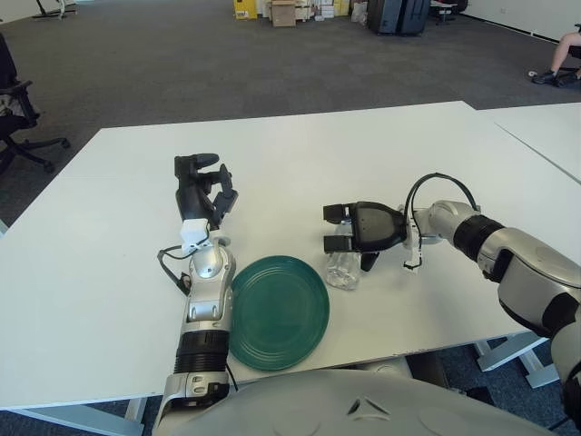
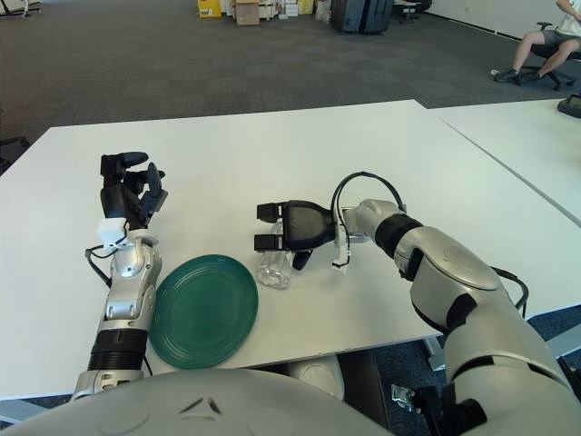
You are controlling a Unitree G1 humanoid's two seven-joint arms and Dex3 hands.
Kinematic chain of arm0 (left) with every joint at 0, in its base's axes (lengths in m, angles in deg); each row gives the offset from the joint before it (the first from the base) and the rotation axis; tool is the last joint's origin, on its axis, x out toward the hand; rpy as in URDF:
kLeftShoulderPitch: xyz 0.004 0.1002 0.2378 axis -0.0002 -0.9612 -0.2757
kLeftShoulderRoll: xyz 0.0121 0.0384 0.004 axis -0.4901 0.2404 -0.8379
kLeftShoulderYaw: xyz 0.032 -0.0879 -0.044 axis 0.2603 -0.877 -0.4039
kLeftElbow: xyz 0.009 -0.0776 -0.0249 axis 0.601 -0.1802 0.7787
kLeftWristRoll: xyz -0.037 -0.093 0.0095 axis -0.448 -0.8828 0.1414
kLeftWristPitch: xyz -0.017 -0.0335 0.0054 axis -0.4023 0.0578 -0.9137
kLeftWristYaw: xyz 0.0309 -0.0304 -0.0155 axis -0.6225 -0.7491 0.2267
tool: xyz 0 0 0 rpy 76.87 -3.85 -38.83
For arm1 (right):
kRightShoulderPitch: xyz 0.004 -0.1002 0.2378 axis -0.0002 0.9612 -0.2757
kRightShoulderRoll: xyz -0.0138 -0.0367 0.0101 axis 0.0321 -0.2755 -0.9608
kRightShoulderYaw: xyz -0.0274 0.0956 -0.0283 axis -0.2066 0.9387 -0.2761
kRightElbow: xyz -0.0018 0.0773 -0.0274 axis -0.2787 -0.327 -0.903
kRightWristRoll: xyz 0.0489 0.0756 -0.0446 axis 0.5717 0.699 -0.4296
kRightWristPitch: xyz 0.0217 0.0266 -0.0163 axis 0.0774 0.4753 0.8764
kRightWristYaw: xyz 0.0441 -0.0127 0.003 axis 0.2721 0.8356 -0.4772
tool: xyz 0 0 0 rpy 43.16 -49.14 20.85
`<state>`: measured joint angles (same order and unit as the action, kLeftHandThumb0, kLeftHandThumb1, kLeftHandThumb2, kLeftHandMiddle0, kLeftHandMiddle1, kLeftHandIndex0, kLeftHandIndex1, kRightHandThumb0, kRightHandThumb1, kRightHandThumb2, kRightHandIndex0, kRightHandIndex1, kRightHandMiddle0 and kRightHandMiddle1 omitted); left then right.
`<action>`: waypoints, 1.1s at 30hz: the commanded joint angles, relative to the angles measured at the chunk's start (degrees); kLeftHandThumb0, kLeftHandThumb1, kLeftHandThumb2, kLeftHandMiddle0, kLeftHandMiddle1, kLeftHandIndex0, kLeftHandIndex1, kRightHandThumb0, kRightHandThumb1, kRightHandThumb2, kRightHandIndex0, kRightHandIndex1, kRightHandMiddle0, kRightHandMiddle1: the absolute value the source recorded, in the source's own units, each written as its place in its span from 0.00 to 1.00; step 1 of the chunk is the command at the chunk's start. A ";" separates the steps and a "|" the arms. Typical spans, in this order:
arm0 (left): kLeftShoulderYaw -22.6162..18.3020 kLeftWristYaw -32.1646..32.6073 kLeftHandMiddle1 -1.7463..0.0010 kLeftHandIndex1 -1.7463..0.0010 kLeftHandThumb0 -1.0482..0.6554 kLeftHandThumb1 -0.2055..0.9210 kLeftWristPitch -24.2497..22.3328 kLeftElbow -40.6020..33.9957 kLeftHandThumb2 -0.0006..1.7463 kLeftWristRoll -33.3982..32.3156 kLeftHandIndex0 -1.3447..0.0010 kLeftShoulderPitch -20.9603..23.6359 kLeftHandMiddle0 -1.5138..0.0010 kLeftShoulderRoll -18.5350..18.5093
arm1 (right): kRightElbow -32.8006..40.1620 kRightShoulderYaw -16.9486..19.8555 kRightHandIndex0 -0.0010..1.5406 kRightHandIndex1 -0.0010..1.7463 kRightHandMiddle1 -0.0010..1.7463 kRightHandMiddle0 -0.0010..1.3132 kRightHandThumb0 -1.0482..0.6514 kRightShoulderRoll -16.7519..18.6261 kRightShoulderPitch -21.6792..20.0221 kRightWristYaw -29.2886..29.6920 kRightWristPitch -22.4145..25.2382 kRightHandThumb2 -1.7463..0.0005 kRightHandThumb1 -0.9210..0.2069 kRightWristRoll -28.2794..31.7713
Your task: Put the bottle into the plate.
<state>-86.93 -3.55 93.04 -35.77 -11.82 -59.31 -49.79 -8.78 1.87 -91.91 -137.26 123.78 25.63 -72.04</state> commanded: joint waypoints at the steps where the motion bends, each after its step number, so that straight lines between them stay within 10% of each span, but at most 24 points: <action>1: 0.16 0.64 0.13 0.00 0.40 0.89 -0.40 -0.82 0.40 0.50 0.80 -0.56 0.71 1.47 | -1.27 -1.99 0.35 1.00 0.93 0.33 0.61 0.54 0.29 -0.64 0.14 0.31 0.47 -1.32; 18: 0.20 0.16 0.13 0.00 0.39 0.88 1.44 -1.52 0.40 0.75 0.79 -1.81 0.68 0.65 | -4.02 -3.68 0.32 1.00 0.96 0.27 0.61 1.44 1.51 4.62 0.36 0.34 0.42 0.24; 20: 0.19 0.01 0.13 0.00 0.39 0.88 1.62 -1.43 0.40 0.67 0.79 -1.83 0.68 0.58 | -4.34 -3.79 0.21 0.95 0.98 0.23 0.61 1.61 1.39 3.99 -0.47 0.52 0.22 0.57; 23: 0.17 -0.11 0.13 0.00 0.39 0.88 1.78 -1.27 0.40 0.65 0.79 -1.80 0.67 0.53 | -4.53 -4.20 0.14 0.57 0.99 0.17 0.48 1.75 1.06 2.85 -1.28 0.64 0.07 0.70; 27: 0.12 -0.29 0.12 0.00 0.39 0.88 1.66 -1.43 0.41 0.59 0.79 -1.98 0.68 0.48 | -3.70 -4.94 0.12 0.16 0.45 0.04 0.39 1.58 0.58 0.91 -1.55 0.63 0.06 0.41; 33: -0.10 -0.18 0.12 0.00 0.39 0.88 1.56 -1.26 0.41 0.75 0.79 -1.91 0.67 0.56 | -1.12 -4.22 0.04 0.02 0.16 0.00 0.42 -0.56 0.70 -2.98 -1.74 0.54 0.10 1.34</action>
<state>-86.87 -3.63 94.28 -36.76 -11.01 -61.32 -49.84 -10.59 -1.68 -91.17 -137.12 124.00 24.02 -69.84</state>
